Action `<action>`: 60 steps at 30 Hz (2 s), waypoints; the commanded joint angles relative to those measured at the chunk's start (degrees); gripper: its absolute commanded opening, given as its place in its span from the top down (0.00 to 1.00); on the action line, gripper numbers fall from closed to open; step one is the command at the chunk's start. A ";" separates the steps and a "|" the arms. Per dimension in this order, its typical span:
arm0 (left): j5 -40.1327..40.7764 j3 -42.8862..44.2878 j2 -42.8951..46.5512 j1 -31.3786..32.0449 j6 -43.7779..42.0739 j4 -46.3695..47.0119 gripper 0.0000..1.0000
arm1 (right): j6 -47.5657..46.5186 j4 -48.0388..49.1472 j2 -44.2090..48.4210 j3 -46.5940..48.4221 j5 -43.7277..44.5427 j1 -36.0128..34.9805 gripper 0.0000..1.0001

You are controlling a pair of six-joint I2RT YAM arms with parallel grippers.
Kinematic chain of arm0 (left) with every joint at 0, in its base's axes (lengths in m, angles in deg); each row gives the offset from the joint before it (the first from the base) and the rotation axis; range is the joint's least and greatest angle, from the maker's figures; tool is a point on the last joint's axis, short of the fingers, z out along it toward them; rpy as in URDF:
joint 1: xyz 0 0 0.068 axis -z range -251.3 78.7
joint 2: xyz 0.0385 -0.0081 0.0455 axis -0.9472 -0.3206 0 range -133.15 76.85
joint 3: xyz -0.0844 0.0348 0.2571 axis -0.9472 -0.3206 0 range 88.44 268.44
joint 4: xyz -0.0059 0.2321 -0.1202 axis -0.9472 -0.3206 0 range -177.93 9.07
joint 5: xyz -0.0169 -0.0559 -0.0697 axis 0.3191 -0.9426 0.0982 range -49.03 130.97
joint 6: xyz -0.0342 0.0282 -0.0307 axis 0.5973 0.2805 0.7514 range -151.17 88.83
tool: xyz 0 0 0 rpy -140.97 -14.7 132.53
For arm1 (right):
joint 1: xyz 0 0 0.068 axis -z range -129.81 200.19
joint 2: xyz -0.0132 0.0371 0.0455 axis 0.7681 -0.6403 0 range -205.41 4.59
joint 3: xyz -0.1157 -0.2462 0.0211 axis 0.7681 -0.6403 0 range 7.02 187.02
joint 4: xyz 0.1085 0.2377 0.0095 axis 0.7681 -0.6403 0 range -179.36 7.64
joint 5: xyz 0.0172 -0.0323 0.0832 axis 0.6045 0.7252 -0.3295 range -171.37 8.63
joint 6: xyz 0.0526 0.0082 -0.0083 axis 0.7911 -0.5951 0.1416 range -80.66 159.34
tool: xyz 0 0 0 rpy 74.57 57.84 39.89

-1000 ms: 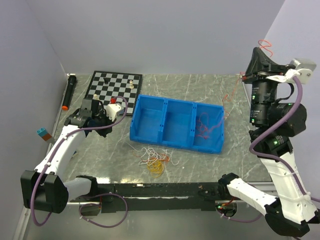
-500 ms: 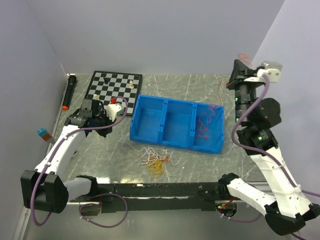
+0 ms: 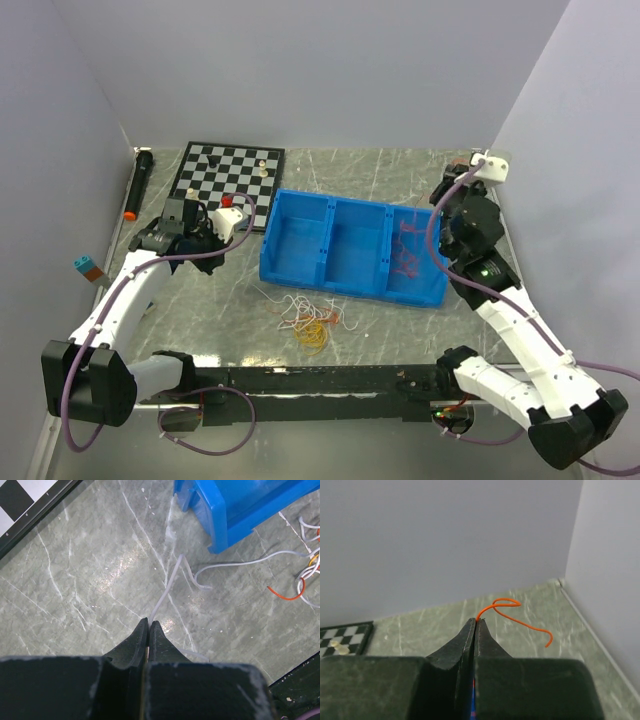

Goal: Untangle the cables

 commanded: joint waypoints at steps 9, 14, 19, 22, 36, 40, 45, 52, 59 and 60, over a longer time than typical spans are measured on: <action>-0.52 0.51 0.54 0.19 -0.07 1.28 0.99 | 29.43 -24.36 -7.13 -4.31 6.83 2.23 1.00; -0.43 0.25 0.80 0.19 -0.16 1.37 0.99 | 33.03 -25.86 -10.29 -5.89 2.88 2.23 1.00; -0.61 0.51 0.62 0.19 -0.07 1.19 0.99 | 34.27 -23.94 -14.07 -6.51 -2.03 2.32 1.00; -0.26 0.60 0.80 0.19 -0.16 1.19 0.99 | 35.23 -23.31 -16.79 -6.16 -4.94 2.58 1.00; -0.79 1.39 0.36 0.19 0.02 1.02 0.99 | 42.80 -26.57 -15.95 -6.33 -17.16 6.54 0.50; -1.14 1.39 0.10 0.19 0.28 1.10 0.99 | 40.87 -23.67 -7.51 -7.74 -22.24 6.10 0.41; -1.49 1.31 -0.08 0.19 0.54 1.28 0.99 | 39.37 -28.66 -2.31 -7.56 -23.67 5.57 0.36; -1.93 1.57 -0.43 0.28 1.07 1.28 0.99 | 39.37 -30.60 -2.64 -9.77 -21.47 6.53 0.39; -1.40 0.96 0.71 0.37 0.81 1.10 0.99 | 34.21 -22.37 -2.14 -10.02 -32.35 5.67 0.41; -1.49 0.78 0.71 0.37 0.81 1.19 0.99 | 32.27 -20.52 -1.08 -10.72 -34.02 4.18 0.41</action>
